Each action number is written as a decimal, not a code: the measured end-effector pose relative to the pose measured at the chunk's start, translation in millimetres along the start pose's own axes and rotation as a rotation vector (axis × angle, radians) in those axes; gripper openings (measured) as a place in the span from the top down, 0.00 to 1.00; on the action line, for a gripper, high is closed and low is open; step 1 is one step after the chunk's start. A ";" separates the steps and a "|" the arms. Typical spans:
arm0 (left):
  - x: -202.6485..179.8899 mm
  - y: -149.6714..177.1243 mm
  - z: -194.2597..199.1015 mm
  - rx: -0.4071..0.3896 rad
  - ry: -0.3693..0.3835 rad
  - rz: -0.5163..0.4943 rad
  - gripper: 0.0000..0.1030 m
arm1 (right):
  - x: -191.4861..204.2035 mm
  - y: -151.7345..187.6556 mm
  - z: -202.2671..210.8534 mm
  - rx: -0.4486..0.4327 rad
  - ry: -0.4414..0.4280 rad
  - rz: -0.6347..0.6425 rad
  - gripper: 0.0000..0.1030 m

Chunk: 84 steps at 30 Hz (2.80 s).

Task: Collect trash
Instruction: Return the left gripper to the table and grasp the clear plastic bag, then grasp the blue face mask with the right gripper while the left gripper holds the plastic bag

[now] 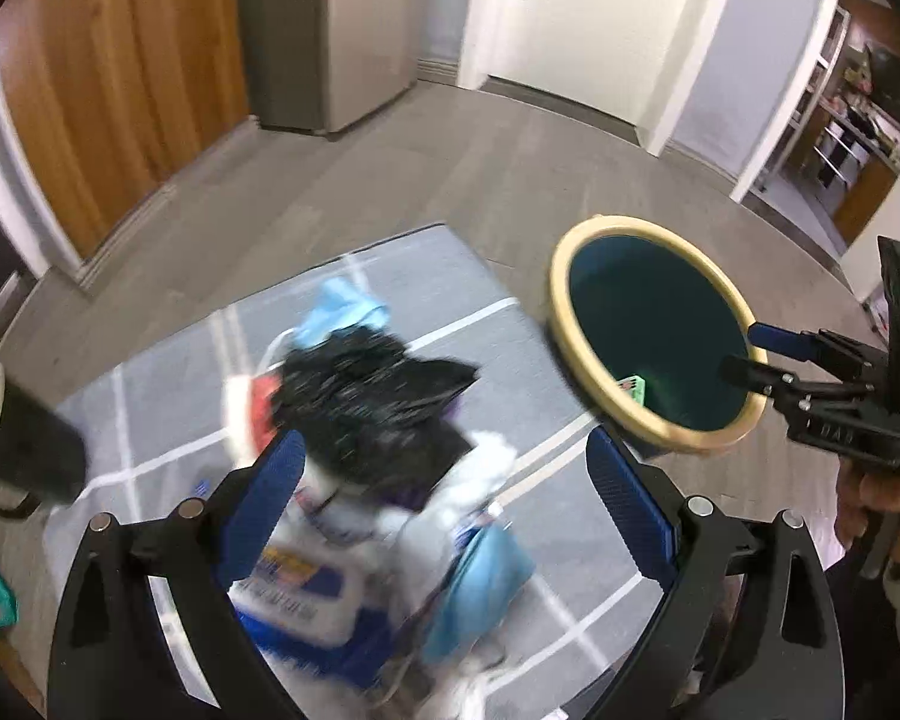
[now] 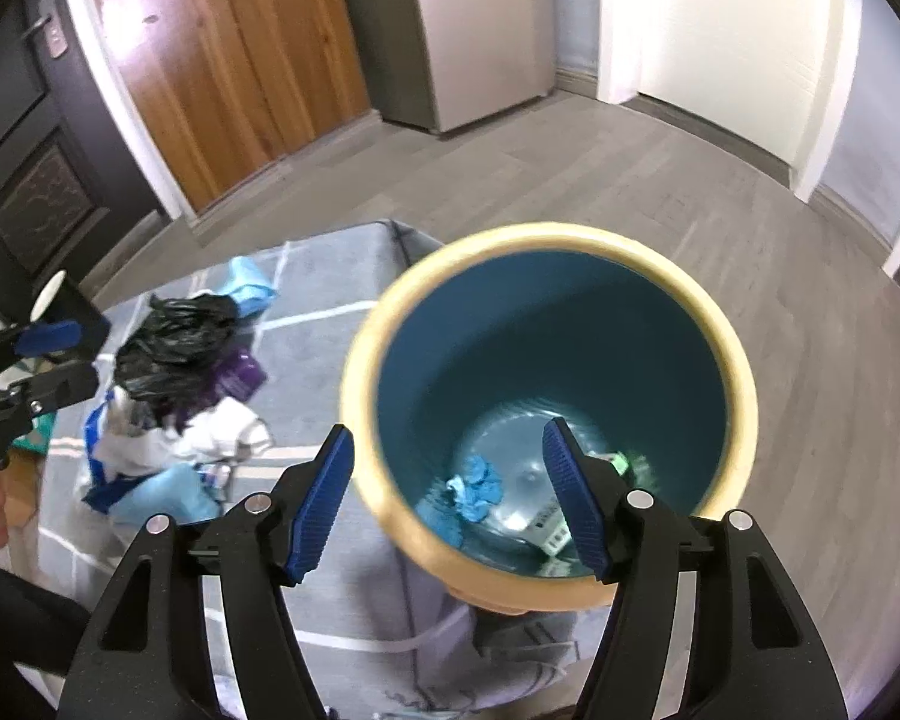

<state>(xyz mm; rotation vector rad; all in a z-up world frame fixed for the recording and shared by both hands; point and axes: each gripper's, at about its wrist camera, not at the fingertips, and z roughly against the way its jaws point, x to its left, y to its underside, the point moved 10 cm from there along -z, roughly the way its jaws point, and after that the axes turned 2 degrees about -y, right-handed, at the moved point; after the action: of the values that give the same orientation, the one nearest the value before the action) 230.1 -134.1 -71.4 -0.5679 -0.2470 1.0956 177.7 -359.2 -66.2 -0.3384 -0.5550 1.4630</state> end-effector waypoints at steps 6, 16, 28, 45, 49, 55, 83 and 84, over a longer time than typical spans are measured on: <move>34.9 26.4 25.2 -0.015 -0.046 0.065 0.09 | 23.8 -1.2 4.6 -0.006 -0.038 0.039 0.34; 79.0 86.0 28.3 0.051 -0.097 0.166 0.09 | 63.3 8.0 4.7 0.011 -0.089 0.110 0.34; 93.7 148.9 7.2 0.166 -0.110 0.187 0.09 | 95.7 16.3 -5.4 0.040 -0.136 0.156 0.34; 89.9 181.3 -18.3 0.301 -0.069 0.173 0.55 | 118.8 29.7 -19.0 0.093 -0.166 0.199 0.34; 90.7 183.1 -10.5 0.309 -0.044 0.189 0.68 | 125.6 29.9 -21.8 0.101 -0.177 0.205 0.34; 97.6 182.9 7.0 0.282 -0.042 0.213 0.77 | 135.2 33.6 -26.3 0.118 -0.191 0.215 0.34; 119.0 123.7 50.8 0.043 -0.045 0.332 0.78 | 183.7 71.9 -73.1 0.292 -0.302 0.219 0.44; 118.0 122.4 50.6 0.041 -0.042 0.332 0.78 | 184.7 73.0 -74.4 0.299 -0.308 0.217 0.49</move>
<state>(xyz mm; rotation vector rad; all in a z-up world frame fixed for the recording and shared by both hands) 165.9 27.6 -106.4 -0.5622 -0.1692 1.4318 160.1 -161.1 -139.9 0.0674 -0.5458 1.7965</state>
